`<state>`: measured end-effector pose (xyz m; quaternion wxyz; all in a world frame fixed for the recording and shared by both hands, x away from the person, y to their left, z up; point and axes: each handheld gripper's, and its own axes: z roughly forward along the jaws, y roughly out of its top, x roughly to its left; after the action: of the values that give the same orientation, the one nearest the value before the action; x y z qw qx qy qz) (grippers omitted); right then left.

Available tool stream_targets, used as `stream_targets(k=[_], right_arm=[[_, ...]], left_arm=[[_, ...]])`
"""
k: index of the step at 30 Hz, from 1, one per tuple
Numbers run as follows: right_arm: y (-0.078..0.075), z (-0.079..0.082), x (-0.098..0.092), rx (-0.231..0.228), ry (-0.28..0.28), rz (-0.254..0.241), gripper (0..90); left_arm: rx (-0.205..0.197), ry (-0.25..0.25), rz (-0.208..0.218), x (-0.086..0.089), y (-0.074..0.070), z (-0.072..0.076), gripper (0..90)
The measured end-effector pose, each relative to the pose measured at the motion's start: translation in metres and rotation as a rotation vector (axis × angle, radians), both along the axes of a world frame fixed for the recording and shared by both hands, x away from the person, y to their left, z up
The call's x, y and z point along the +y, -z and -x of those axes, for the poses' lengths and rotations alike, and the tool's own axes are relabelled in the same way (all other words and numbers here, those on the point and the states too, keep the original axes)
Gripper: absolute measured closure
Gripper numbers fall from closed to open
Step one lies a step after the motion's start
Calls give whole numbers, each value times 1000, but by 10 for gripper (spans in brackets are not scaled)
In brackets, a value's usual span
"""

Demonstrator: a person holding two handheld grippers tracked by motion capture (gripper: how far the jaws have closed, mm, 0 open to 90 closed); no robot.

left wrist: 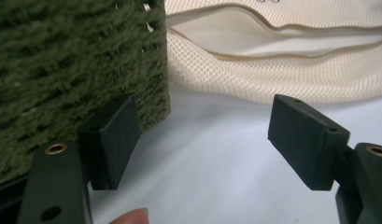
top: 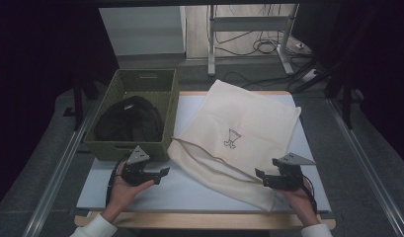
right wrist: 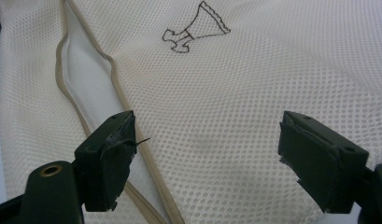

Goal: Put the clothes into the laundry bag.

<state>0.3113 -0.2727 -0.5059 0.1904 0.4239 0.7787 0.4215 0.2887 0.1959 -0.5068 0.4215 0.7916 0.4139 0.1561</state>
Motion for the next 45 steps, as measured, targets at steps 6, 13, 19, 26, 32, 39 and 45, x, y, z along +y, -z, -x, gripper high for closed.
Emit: stream_targets(k=[6, 13, 19, 26, 32, 39, 45], right_arm=[[1, -1, -2, 3, -5, 32, 194], [0, -5, -1, 5, 11, 80, 191], [-6, -3, -1, 4, 25, 79, 208], [-13, -6, 4, 12, 2, 75, 240], [-22, -15, 14, 32, -46, 77, 290], [-27, -21, 33, 55, -101, 102, 313], [-32, -30, 49, 60, -135, 131, 322]], left_arm=[[1, -6, 2, 2, 0, 1, 247], [-6, -5, -21, 4, 4, 5, 249], [-6, -10, -30, 6, 4, 6, 250], [-16, -7, -26, 8, 4, 5, 249], [-17, -4, -29, 7, 5, 6, 250], [-15, 7, -39, 4, 8, 7, 250], [-16, 3, -43, 4, 9, 7, 250]])
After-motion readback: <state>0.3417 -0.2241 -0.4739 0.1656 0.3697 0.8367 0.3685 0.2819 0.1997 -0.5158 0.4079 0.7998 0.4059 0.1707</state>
